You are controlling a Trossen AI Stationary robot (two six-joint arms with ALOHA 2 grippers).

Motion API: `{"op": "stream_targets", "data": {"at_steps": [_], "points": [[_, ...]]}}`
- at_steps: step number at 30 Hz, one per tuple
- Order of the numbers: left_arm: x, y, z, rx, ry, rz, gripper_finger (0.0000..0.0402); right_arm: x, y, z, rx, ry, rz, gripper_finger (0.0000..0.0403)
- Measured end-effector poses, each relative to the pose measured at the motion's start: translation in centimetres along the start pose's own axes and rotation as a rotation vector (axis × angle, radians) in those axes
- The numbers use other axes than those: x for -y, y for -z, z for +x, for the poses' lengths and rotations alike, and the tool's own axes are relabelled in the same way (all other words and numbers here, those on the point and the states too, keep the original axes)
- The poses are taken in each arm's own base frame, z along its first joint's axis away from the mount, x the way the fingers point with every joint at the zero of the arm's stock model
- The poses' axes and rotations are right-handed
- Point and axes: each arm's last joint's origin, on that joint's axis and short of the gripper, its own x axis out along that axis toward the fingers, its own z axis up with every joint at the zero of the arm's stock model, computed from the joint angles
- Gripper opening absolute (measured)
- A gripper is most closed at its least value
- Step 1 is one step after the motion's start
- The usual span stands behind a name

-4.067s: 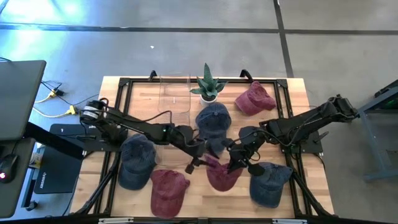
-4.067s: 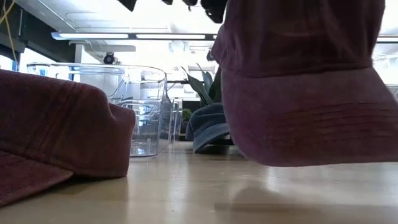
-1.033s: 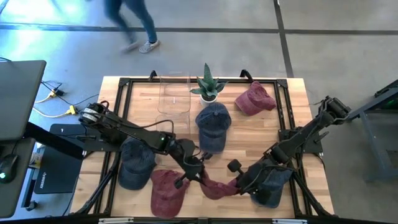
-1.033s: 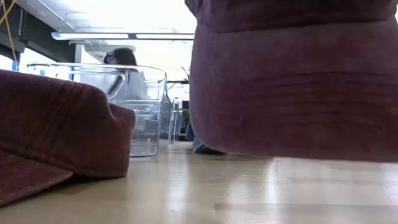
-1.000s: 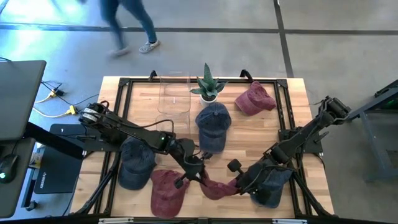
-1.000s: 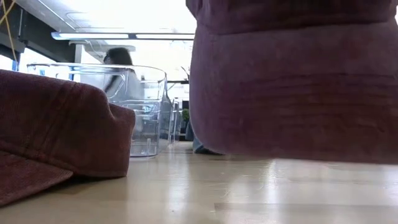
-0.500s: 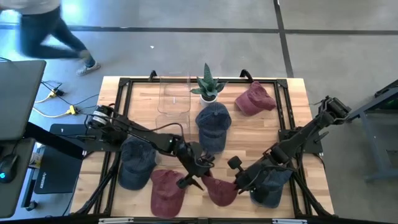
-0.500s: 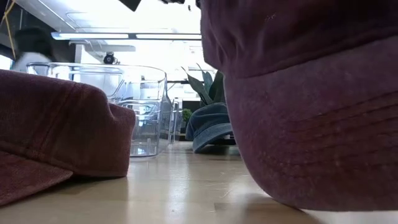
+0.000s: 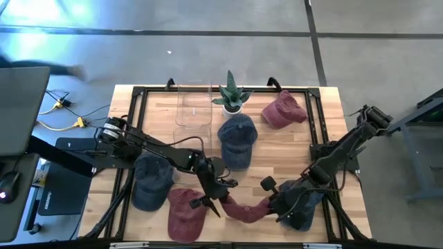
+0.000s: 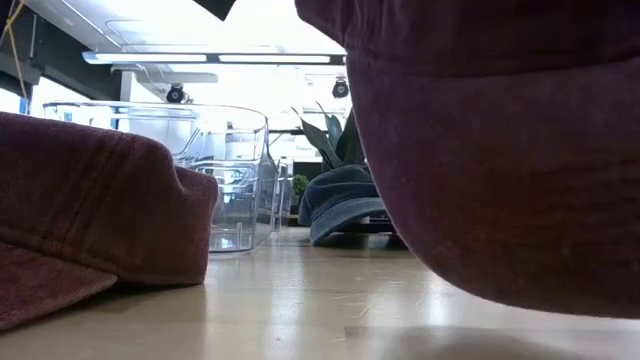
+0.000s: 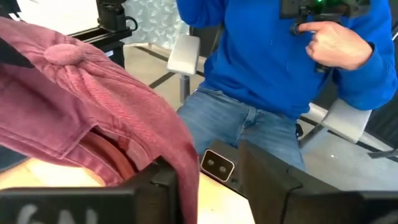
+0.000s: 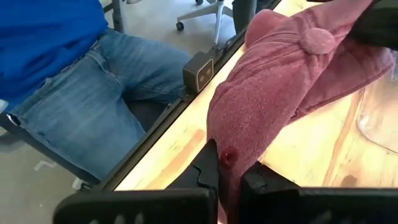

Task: Pick & Place hat
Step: Put the bottom right red cap into the bottom transparent bin

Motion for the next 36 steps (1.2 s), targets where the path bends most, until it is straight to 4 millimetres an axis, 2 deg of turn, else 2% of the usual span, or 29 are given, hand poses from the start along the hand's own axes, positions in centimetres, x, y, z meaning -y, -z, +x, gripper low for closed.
{"op": "stream_targets", "data": {"at_steps": [5, 10, 18, 21, 24, 26, 31, 36], "points": [[-0.4, -0.6, 0.0, 0.037, -0.115, 0.051, 0.0096, 0.3, 0.2, 0.4, -0.016, 0.006, 0.001, 0.0011], [-0.8, -0.8, -0.1, 0.038, -0.221, 0.003, 0.0089, 1.0, 0.1, 0.5, -0.008, 0.026, 0.009, 0.0003], [-0.7, -0.2, -0.1, -0.016, -0.233, 0.01, 0.0084, 1.2, 0.1, 0.5, -0.009, 0.034, 0.002, 0.0009], [-0.7, 0.0, -0.1, -0.043, -0.229, 0.042, 0.0062, 1.2, 0.1, 0.5, -0.007, 0.036, -0.005, 0.0004], [-0.7, 0.0, -0.1, -0.047, -0.229, 0.063, 0.0021, 1.3, -0.1, 0.5, 0.004, 0.071, -0.019, 0.0007], [-0.4, -0.4, -0.5, -0.056, -0.24, 0.094, 0.0006, 1.4, -0.1, 0.3, 0.009, 0.096, -0.057, 0.0008], [0.7, -2.4, -2.3, -0.068, -0.298, 0.194, 0.0013, 2.1, -0.9, -1.3, 0.059, 0.168, -0.165, 0.0003], [2.8, -5.2, -5.4, -0.084, -0.38, 0.313, 0.0003, 4.3, -1.9, -3.8, 0.134, 0.323, -0.221, 0.0007]]}}
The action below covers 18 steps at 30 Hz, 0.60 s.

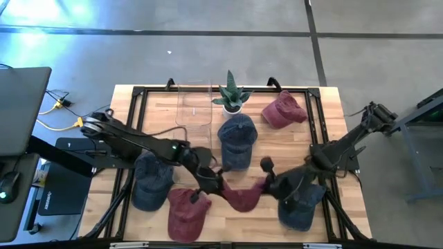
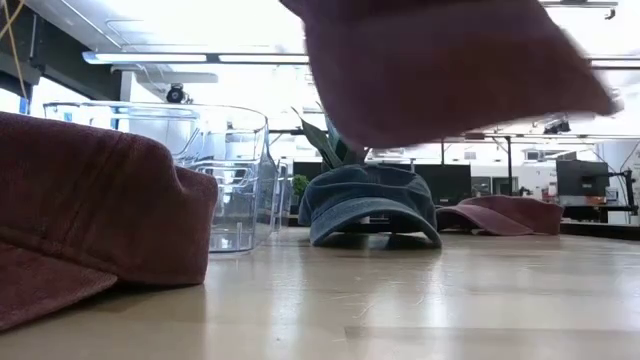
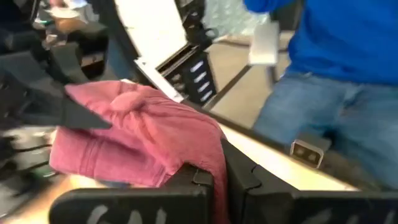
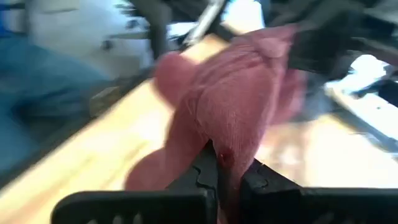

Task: Pick & Place hat
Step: Put the bottom right red cap into the bottom transparent bin

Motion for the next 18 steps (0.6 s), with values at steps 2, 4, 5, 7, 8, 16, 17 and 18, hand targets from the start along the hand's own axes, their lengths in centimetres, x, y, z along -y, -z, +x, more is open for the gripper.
{"op": "stream_targets", "data": {"at_steps": [2, 4, 5, 7, 8, 16, 17, 18], "points": [[0.0, -0.9, -1.5, -0.011, -0.038, 0.031, 0.0005, 1.5, -0.2, -0.3, 0.033, 0.061, -0.033, 0.0005], [0.1, -1.6, -2.8, -0.035, -0.079, 0.059, 0.0003, 3.0, -0.4, -0.5, 0.067, 0.11, -0.079, 0.0003], [0.2, -2.0, -3.7, -0.055, -0.103, 0.07, 0.0002, 3.9, -0.4, -0.4, 0.089, 0.133, -0.104, 0.0003], [0.3, -2.5, -5.0, -0.087, -0.146, 0.084, 0.0001, 5.4, -0.5, -0.4, 0.13, 0.175, -0.152, 0.0004], [0.3, -2.8, -5.6, -0.104, -0.176, 0.09, 0.0002, 6.2, -0.5, -0.3, 0.146, 0.198, -0.172, 0.0005], [1.0, -2.4, -9.3, -0.395, -0.355, 0.115, 0.0001, 12.4, 0.4, -0.2, 0.284, 0.323, -0.205, 0.0003], [1.0, -2.4, -9.5, -0.423, -0.377, 0.116, 0.0001, 13.0, 0.7, 0.1, 0.296, 0.317, -0.198, 0.0004], [1.1, -2.2, -9.7, -0.46, -0.391, 0.115, 0.0001, 13.6, 1.0, 0.4, 0.315, 0.319, -0.192, 0.0005]]}}
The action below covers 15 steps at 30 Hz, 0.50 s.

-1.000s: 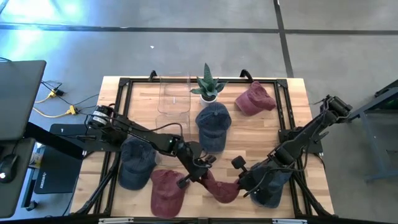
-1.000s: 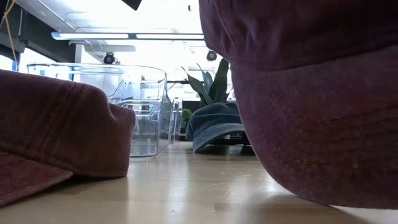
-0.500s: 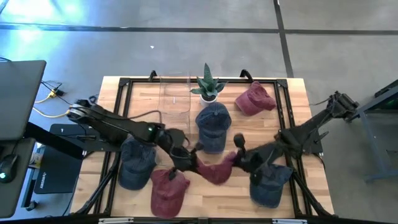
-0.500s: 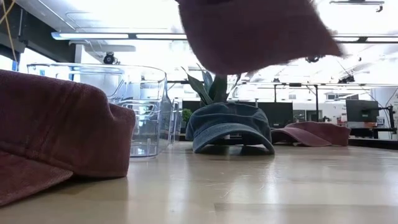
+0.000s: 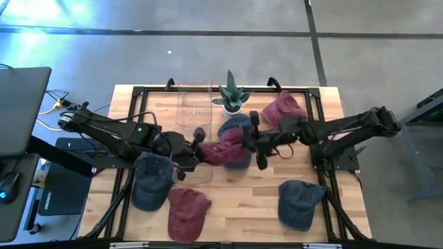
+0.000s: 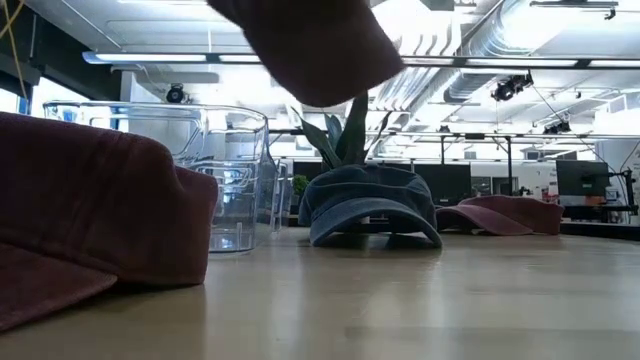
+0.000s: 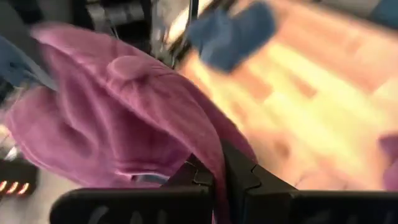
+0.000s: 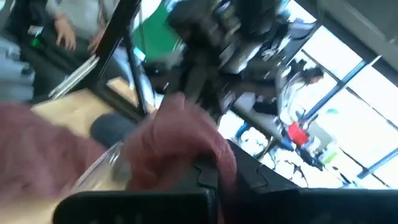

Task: Pick & Place hat
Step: Put the bottom right red cap into the bottom transparent bin

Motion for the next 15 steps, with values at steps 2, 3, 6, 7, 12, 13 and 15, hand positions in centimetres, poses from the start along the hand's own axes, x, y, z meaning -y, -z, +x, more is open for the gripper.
{"op": "stream_targets", "data": {"at_steps": [2, 3, 6, 7, 12, 13, 15], "points": [[0.2, 0.7, -0.4, -0.083, -0.013, 0.009, 0.0001, 0.3, 1.1, 0.8, 0.001, -0.009, 0.015, 0.0005], [0.2, 0.8, -0.5, -0.099, -0.015, 0.004, 0.0001, 0.4, 1.7, 1.4, 0.002, -0.011, 0.022, 0.0004], [0.5, 1.5, -0.6, -0.189, -0.022, -0.011, 0.0001, 0.2, 3.1, 2.9, 0.013, -0.003, 0.025, 0.0003], [0.6, 1.7, -0.6, -0.219, -0.025, -0.016, 0.0001, 0.2, 3.5, 3.3, 0.027, 0.001, 0.024, 0.0003], [1.1, 2.7, -0.9, -0.331, -0.001, -0.051, 0.0001, -0.2, 4.9, 4.8, 0.058, 0.011, 0.033, 0.0006], [1.2, 2.8, -0.9, -0.351, -0.006, -0.057, 0.0001, -0.2, 5.1, 5.1, 0.054, 0.006, 0.046, 0.0006], [1.1, 3.0, -1.4, -0.37, -0.011, -0.064, 0.0001, 0.0, 5.0, 5.8, 0.062, -0.022, 0.073, 0.0003]]}}
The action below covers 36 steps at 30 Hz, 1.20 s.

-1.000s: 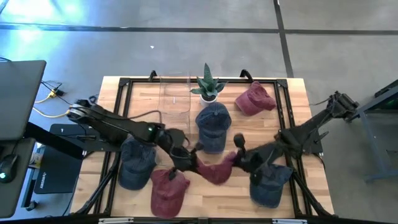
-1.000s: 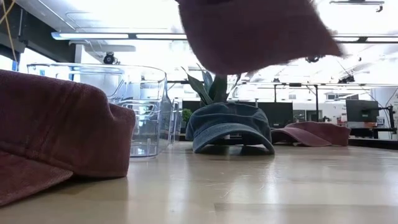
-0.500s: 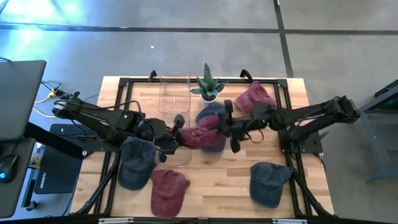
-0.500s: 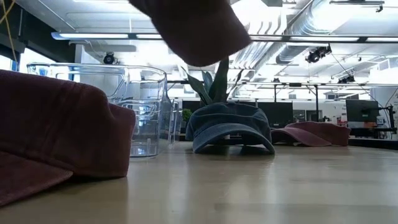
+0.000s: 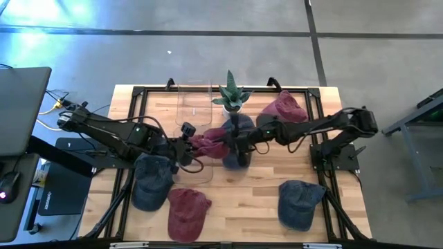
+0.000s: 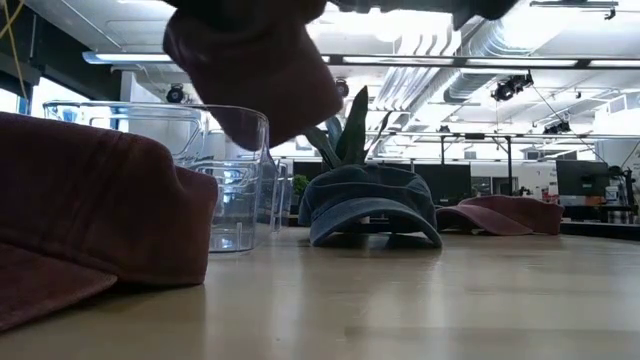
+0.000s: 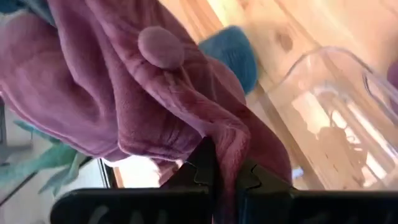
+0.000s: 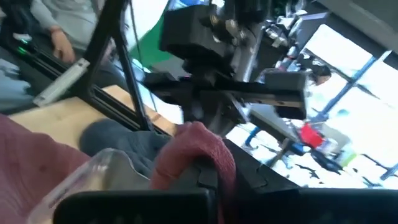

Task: Pick & Place hat
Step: Put the bottom right red cap into the bottom transparent bin

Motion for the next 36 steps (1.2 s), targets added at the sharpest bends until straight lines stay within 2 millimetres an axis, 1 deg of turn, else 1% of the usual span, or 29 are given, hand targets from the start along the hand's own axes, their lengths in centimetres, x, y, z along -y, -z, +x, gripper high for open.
{"op": "stream_targets", "data": {"at_steps": [4, 7, 9, 11, 14, 18, 23, 27, 30, 33, 36], "points": [[-0.4, 0.8, -2.2, 0.054, -0.002, -0.037, 0.0001, 0.4, -0.3, 2.1, -0.004, -0.074, 0.047, 0.0004], [-0.7, 1.4, -3.8, 0.126, 0.033, -0.072, 0.0001, 0.5, 0.1, 3.7, -0.072, -0.121, 0.096, 0.001], [-1.0, 1.9, -5.1, 0.18, 0.055, -0.114, 0.0001, 0.5, 0.4, 4.4, -0.125, -0.147, 0.14, 0.0013], [-1.1, 2.5, -6.1, 0.213, 0.077, -0.147, 0.0001, 0.7, 0.3, 4.6, -0.17, -0.165, 0.164, 0.0016], [-1.1, 2.9, -6.9, 0.238, 0.113, -0.17, 0.0, 0.9, 0.1, 4.4, -0.231, -0.195, 0.182, 0.0026], [-0.8, 3.0, -6.7, 0.262, 0.163, -0.178, 0.0, 0.9, -0.2, 3.8, -0.307, -0.284, 0.265, 0.0062], [0.2, 3.2, -5.4, 0.254, 0.226, -0.171, 0.0, 0.2, 0.2, 3.4, -0.34, -0.413, 0.346, 0.0141], [0.9, 3.4, -4.3, 0.249, 0.248, -0.186, 0.0, -0.4, -0.3, 3.6, -0.325, -0.415, 0.316, 0.0208], [1.0, 3.4, -4.0, 0.263, 0.254, -0.195, 0.0, -1.2, -0.7, 4.2, -0.305, -0.382, 0.278, 0.0246], [1.1, 3.4, -3.9, 0.257, 0.26, -0.225, 0.0, -2.0, -0.8, 4.9, -0.283, -0.369, 0.279, 0.0259], [1.1, 3.3, -3.9, 0.268, 0.27, -0.257, 0.0, -3.0, -0.5, 5.6, -0.293, -0.367, 0.298, 0.0251]]}}
